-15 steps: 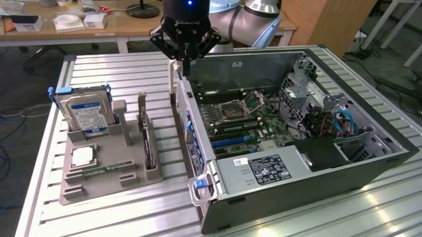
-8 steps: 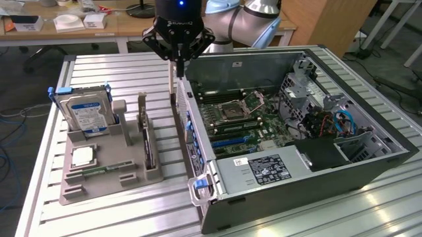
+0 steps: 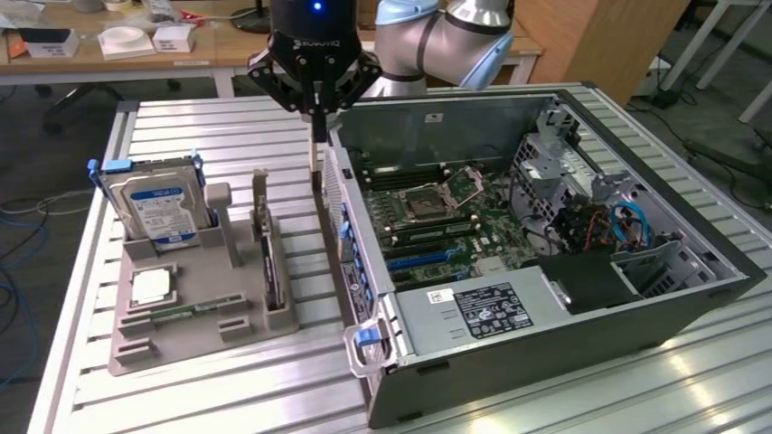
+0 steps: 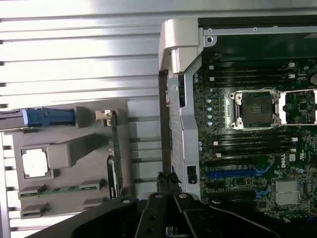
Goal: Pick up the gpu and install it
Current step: 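Reach for the gpu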
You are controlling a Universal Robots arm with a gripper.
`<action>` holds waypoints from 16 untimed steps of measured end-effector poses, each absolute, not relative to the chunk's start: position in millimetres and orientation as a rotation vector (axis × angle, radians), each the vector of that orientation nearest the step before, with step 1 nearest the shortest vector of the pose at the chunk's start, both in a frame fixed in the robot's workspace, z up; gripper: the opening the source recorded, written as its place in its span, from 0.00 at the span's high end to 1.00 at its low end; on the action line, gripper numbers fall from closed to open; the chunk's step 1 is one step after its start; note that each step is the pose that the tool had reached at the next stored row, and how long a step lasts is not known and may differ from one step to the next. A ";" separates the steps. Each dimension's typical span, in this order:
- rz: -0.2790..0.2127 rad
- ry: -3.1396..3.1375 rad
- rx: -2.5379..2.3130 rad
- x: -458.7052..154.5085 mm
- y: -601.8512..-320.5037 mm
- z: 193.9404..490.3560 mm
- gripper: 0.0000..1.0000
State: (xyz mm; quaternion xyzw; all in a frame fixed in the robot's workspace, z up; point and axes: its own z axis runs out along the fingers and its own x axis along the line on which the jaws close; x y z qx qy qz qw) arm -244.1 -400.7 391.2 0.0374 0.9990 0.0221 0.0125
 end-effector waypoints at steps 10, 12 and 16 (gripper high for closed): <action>0.069 3.114 0.117 -257.8 -401.1 390.6 0.90; 0.069 3.114 0.117 -260.4 -401.2 390.4 0.90; 0.069 3.114 0.117 -266.3 -401.4 390.2 0.90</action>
